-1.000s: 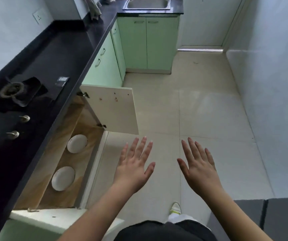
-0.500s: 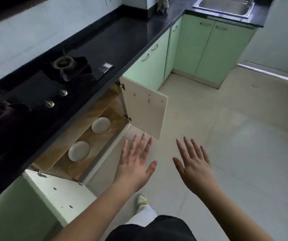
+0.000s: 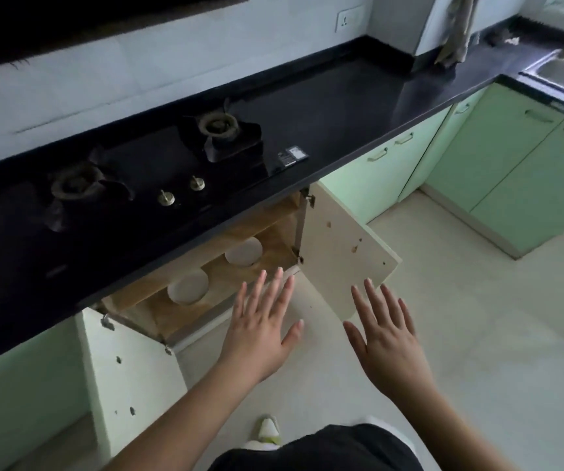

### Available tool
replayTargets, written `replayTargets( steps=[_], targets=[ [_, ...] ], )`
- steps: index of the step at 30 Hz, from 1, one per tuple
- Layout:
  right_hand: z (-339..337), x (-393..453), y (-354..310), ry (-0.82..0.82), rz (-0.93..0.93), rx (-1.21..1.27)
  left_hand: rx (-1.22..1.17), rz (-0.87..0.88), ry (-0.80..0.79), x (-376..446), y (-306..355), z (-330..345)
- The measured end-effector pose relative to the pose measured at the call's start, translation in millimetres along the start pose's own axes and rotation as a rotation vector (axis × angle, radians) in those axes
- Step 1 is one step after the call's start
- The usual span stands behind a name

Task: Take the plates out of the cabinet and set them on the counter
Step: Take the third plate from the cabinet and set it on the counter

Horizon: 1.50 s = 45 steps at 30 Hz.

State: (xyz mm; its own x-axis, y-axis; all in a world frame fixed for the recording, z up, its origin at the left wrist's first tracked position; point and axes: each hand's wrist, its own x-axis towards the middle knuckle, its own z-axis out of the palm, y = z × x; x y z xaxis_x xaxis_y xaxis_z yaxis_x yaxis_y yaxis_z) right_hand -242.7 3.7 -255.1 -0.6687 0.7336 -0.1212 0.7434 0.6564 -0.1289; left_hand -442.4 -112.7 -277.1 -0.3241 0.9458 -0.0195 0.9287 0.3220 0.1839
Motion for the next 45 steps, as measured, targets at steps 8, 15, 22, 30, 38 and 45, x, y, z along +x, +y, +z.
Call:
replayTargets(
  steps=[8, 15, 22, 30, 38, 45],
  targets=[
    [-11, 96, 32, -0.044, -0.298, 0.000, 0.052, -0.320, -0.026, 37, 12, 4],
    [-20, 151, 35, -0.081, -0.584, -0.027, 0.024, -0.580, 0.028, 32, 39, 3],
    [-13, 156, -12, -0.121, -0.805, -0.056, 0.048, -0.779, 0.057, -15, 35, 3],
    [3, 147, -69, -0.137, -0.897, -0.113, 0.012, -0.900, 0.072, -60, -2, 5],
    [16, 144, -118, -0.154, -0.886, -0.123, -0.035, -0.943, 0.061, -97, -69, 17],
    [31, 157, -147, -0.193, -0.862, -0.057, -0.009, -0.854, 0.021, -74, -99, 24]
  ],
)
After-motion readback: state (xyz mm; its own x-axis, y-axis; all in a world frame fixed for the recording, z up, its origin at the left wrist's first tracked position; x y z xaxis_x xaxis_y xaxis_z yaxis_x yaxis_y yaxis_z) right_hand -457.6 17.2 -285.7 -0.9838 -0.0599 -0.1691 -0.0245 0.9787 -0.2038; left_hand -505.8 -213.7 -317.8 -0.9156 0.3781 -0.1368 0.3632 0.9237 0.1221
